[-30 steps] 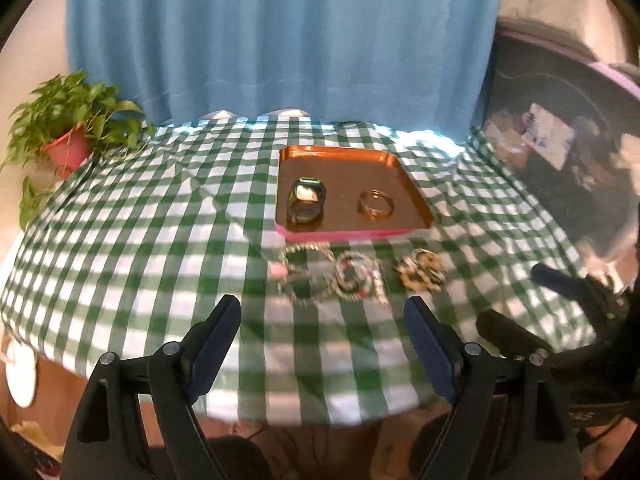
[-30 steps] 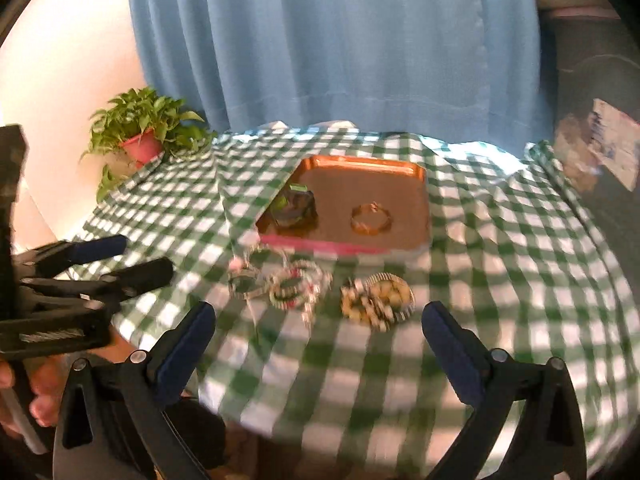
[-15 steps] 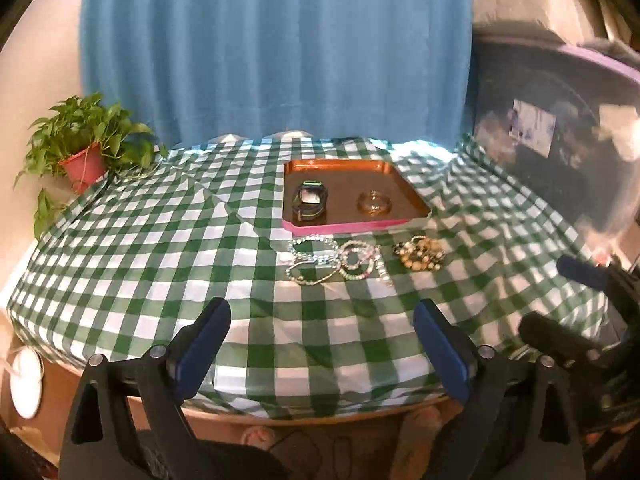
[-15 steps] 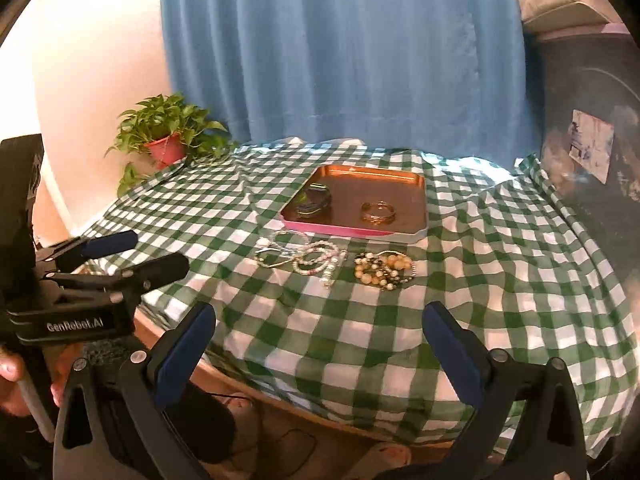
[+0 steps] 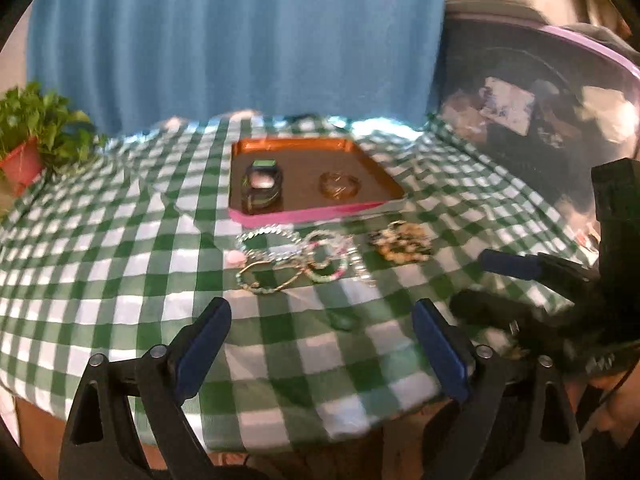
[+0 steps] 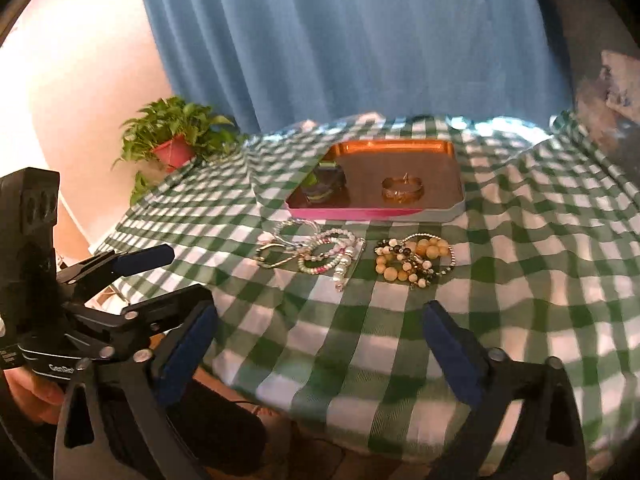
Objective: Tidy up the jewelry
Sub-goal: 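Withdraw both open tools from the tray, then grasp the pearl safety pin with the right tool while the left tool grasps the green beaded bracelet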
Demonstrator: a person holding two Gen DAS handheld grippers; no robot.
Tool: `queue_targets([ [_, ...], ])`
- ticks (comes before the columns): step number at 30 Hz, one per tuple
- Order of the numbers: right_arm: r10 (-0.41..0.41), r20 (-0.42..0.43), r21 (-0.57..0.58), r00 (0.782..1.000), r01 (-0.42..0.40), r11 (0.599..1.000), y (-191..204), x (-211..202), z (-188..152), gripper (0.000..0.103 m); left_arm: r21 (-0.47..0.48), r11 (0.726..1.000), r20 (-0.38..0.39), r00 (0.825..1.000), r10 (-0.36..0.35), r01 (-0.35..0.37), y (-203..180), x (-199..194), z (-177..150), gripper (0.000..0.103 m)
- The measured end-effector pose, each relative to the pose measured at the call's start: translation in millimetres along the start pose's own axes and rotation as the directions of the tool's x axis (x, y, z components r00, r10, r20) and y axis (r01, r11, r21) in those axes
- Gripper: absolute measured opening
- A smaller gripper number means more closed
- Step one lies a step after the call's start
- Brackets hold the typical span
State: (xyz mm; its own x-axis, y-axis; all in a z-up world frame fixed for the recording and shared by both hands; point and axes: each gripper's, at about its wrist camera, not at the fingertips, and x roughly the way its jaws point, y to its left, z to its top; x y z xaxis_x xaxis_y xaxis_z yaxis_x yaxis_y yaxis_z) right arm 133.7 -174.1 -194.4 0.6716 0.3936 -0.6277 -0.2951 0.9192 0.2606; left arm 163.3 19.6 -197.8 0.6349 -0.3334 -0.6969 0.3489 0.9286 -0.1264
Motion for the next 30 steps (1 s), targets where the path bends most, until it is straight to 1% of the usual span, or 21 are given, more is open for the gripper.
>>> queue_targets([
  [1, 0.017, -0.018, 0.006, 1.000, -0.017, 1.000, -4, 8, 3, 0.068, -0.014, 1.000, -0.023, 1.000, -0.012, 0.011, 7, 11, 3, 0.076],
  [2, 0.031, -0.041, 0.013, 0.999, -0.031, 0.999, -8, 18, 7, 0.054, -0.026, 1.000, -0.042, 0.999, -0.009, 0.008, 12, 20, 5, 0.073],
  [3, 0.044, -0.067, 0.024, 0.997, -0.042, 0.999, -13, 30, 12, 0.048, -0.035, 0.999, -0.060, 0.998, 0.001, -0.004, 19, 30, 6, 0.072],
  [4, 0.049, -0.083, 0.030, 0.995, -0.047, 0.998, -17, 38, 15, 0.046, -0.040, 0.999, -0.064, 0.998, -0.001, -0.001, 23, 37, 8, 0.066],
  [5, 0.054, -0.096, 0.028, 0.994, -0.052, 0.998, -19, 48, 18, 0.038, -0.039, 0.999, -0.066, 0.998, -0.008, 0.005, 25, 43, 10, 0.058],
  [6, 0.054, -0.101, 0.020, 0.993, -0.052, 0.998, -20, 53, 20, 0.028, -0.031, 1.000, -0.075, 0.997, -0.006, 0.004, 26, 50, 12, 0.055],
  [8, 0.042, -0.124, -0.011, 0.991, -0.044, 0.999, -19, 67, 24, 0.019, -0.013, 1.000, -0.076, 0.997, 0.007, -0.008, 28, 64, 14, 0.047],
  [9, 0.039, -0.136, -0.023, 0.990, -0.043, 0.999, -19, 74, 24, 0.017, -0.014, 1.000, -0.085, 0.996, 0.003, -0.004, 29, 74, 14, 0.044],
  [10, 0.043, -0.149, -0.023, 0.988, -0.047, 0.999, -20, 82, 23, 0.017, -0.010, 1.000, -0.096, 0.995, 0.002, -0.003, 29, 81, 14, 0.038],
  [11, 0.056, -0.160, -0.020, 0.986, -0.060, 0.998, -21, 87, 22, 0.014, -0.002, 1.000, -0.107, 0.994, 0.001, -0.001, 28, 87, 14, 0.034],
  [12, 0.066, -0.176, -0.024, 0.982, -0.071, 0.997, -21, 94, 21, 0.014, 0.012, 1.000, -0.121, 0.993, 0.003, -0.002, 27, 95, 12, 0.033],
  [16, 0.028, -0.195, -0.060, 0.980, -0.041, 0.997, -16, 107, 17, 0.014, 0.093, 0.995, -0.110, 0.993, 0.049, -0.039, 19, 100, 10, 0.031],
  [18, -0.011, -0.190, -0.088, 0.982, -0.006, 0.996, -14, 111, 14, 0.013, 0.093, 0.995, -0.111, 0.993, 0.047, -0.036, 18, 99, 9, 0.022],
  [19, -0.027, -0.176, -0.111, 0.984, 0.008, 0.994, -11, 112, 13, 0.013, 0.079, 0.996, -0.115, 0.993, 0.041, -0.032, 19, 98, 9, 0.006],
  [20, -0.045, -0.169, -0.134, 0.985, 0.022, 0.991, -9, 113, 13, 0.013, 0.064, 0.997, -0.122, 0.992, 0.039, -0.031, 21, 97, 9, 0.003],
  [22, -0.079, -0.164, -0.178, 0.983, 0.049, 0.983, -4, 115, 13, 0.012, 0.027, 0.999, -0.139, 0.989, 0.042, -0.038, 25, 94, 8, 0.003],
  [23, -0.081, -0.165, -0.175, 0.983, 0.051, 0.983, -4, 113, 13, 0.011, 0.013, 0.999, -0.149, 0.988, 0.037, -0.035, 26, 91, 7, 0.003],
  [25, -0.059, -0.172, -0.140, 0.983, 0.035, 0.990, -11, 107, 11, 0.010, -0.026, 0.999, -0.166, 0.986, 0.014, -0.018, 27, 81, 2, 0.003],
  [27, -0.050, -0.174, -0.115, 0.984, 0.031, 0.993, -16, 99, 7, 0.010, -0.074, 0.997, -0.180, 0.983, -0.027, 0.014, 25, 71, -3, 0.003],
  [28, -0.046, -0.172, -0.110, 0.984, 0.028, 0.994, -17, 94, 5, 0.010, -0.103, 0.994, -0.186, 0.980, -0.063, 0.045, 23, 64, -6, 0.003],
  [30, -0.058, -0.166, -0.107, 0.984, 0.041, 0.993, -18, 83, -4, 0.010, -0.153, 0.982, -0.205, 0.969, -0.139, 0.109, 18, 58, -14, 0.003],
])
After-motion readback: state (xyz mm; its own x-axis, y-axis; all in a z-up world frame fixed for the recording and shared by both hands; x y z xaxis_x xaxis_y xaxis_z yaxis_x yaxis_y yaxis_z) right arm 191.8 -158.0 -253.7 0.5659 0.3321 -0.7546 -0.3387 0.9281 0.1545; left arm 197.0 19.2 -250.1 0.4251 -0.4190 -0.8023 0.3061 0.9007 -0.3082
